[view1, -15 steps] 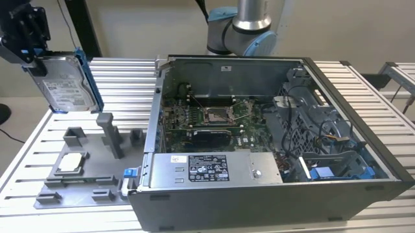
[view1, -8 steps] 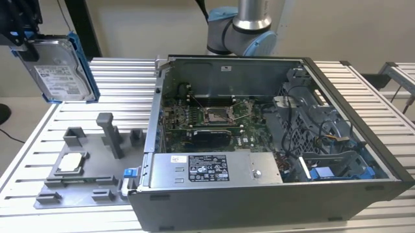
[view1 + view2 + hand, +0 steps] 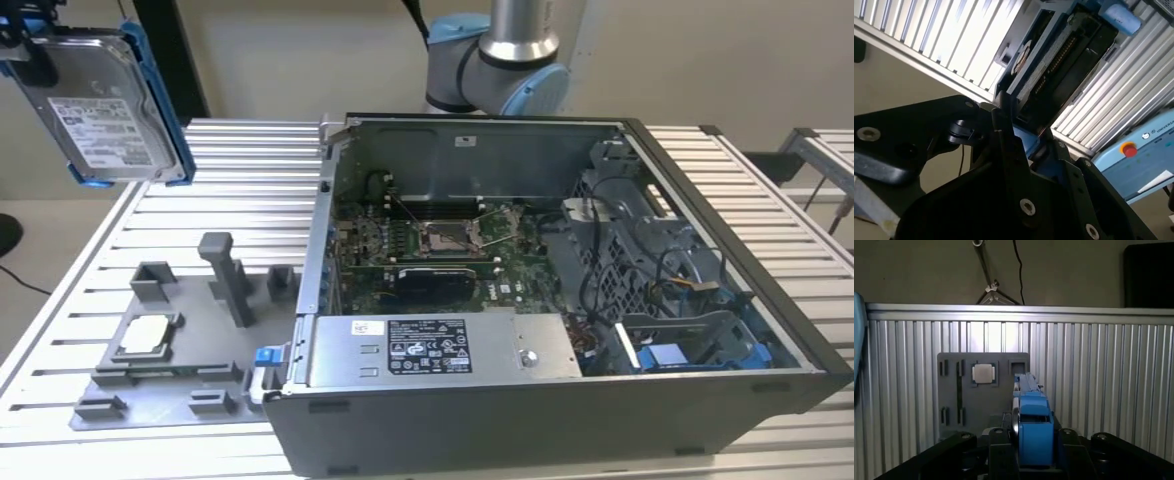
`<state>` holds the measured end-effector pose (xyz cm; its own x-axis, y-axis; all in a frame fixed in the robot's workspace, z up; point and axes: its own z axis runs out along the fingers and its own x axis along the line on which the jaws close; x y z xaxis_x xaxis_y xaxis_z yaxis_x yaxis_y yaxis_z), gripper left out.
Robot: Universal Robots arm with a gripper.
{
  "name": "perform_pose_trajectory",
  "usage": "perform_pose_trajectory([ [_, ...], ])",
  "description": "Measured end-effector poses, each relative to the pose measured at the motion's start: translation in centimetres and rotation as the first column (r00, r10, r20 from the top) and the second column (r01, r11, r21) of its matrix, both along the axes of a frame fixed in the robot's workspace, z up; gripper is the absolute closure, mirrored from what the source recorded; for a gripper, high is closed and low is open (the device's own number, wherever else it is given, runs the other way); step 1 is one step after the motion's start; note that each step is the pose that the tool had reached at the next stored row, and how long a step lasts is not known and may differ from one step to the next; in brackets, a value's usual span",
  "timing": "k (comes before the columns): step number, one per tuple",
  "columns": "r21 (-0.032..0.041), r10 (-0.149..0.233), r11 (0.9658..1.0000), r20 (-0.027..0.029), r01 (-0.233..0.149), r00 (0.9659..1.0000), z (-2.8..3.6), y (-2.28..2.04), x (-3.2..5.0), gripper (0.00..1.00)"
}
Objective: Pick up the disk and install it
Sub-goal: 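Pick up the disk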
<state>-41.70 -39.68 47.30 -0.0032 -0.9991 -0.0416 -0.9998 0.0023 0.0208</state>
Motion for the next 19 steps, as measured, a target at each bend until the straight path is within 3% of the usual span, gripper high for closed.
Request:
perform_pose_trajectory([
  [5, -0.0007, 0.0, 1.0, -0.0002, 0.0, 1.0, 2.28, 0.0, 0.01, 1.0],
  [7, -0.0024, 0.0, 1.0, -0.0001, 0.0, 1.0, 2.78, -0.01, 0.01, 1.0],
  [14, -0.0033, 0.0, 1.0, -0.0001, 0.0, 1.0, 2.82, 0.01, 0.09, 1.0],
  [19, -0.0032, 0.0, 1.0, -0.0002, 0.0, 1.0, 2.82, 0.0, 1.78, 1.0],
])
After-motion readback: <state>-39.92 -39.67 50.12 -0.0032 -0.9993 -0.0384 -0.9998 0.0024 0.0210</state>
